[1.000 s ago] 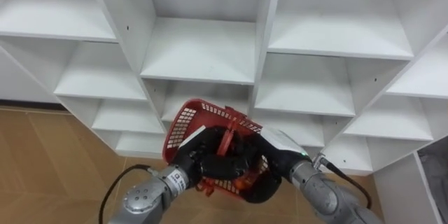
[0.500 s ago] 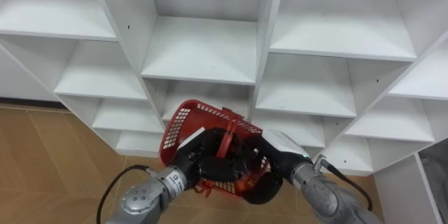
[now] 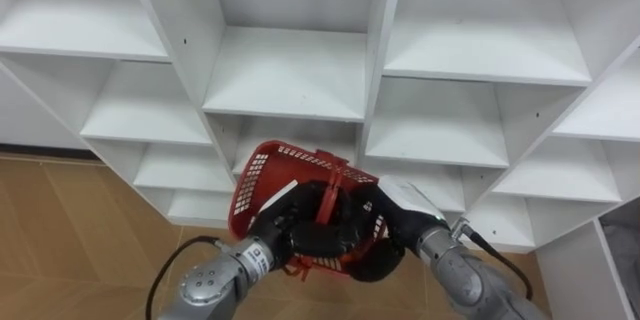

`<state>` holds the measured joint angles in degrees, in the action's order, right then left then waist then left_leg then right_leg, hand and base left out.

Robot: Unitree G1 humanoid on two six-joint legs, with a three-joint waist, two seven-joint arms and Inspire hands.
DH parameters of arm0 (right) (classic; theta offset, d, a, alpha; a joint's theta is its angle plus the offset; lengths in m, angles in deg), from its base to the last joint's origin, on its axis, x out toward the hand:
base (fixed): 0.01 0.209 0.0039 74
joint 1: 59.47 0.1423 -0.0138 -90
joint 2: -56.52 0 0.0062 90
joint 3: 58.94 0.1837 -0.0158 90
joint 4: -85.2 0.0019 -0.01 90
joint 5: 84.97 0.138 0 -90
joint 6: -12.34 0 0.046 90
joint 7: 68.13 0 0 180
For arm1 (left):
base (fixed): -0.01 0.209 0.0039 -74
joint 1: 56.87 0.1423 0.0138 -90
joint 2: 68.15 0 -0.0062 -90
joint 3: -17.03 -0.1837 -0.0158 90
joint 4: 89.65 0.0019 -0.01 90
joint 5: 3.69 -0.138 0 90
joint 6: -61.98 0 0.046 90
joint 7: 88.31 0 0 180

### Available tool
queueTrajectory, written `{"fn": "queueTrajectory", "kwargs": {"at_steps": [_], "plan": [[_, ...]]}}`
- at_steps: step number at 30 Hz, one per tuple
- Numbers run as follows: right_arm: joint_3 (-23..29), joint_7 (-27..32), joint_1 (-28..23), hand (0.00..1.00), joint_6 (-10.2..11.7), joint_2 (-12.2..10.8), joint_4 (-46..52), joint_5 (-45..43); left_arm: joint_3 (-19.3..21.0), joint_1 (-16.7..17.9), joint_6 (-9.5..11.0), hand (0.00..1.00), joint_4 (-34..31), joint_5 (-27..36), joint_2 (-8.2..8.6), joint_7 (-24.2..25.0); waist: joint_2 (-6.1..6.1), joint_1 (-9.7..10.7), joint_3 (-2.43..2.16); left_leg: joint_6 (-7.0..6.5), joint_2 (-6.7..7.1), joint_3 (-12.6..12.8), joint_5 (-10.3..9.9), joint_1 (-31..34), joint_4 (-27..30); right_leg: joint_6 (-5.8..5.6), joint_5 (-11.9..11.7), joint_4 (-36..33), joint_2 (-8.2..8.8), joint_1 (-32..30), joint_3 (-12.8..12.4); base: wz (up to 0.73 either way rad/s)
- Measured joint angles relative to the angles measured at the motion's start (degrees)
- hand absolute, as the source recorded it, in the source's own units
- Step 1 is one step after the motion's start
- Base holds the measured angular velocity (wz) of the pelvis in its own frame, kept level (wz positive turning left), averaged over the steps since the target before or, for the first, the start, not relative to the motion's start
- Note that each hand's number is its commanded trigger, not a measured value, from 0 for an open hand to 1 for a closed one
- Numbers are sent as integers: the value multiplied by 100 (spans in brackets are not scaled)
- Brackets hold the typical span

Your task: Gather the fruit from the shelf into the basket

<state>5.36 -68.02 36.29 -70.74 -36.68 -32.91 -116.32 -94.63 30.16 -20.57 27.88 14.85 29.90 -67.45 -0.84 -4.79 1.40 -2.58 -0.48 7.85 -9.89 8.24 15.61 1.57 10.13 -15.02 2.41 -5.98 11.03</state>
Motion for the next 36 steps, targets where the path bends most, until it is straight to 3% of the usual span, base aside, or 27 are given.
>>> {"fn": "queueTrajectory", "kwargs": {"at_steps": [9, 36], "plan": [[80, 104, -1, 0, -45, -193, -31, 266, 6, 2, -27, 100, -102, 0, -5, -3, 6, 114, -5, 0, 5, -17, 0, 1, 0, 0, 0, 34, 0, 25, 17, 0], [52, -25, -14, 0, -38, -260, -265, 874, 16, 49, -144, 100, -91, -46, -47, -4, 29, 73, -17, 1, 8, 8, 0, -101, -51, 0, 0, 28, -1, 86, -4, 0]]}}
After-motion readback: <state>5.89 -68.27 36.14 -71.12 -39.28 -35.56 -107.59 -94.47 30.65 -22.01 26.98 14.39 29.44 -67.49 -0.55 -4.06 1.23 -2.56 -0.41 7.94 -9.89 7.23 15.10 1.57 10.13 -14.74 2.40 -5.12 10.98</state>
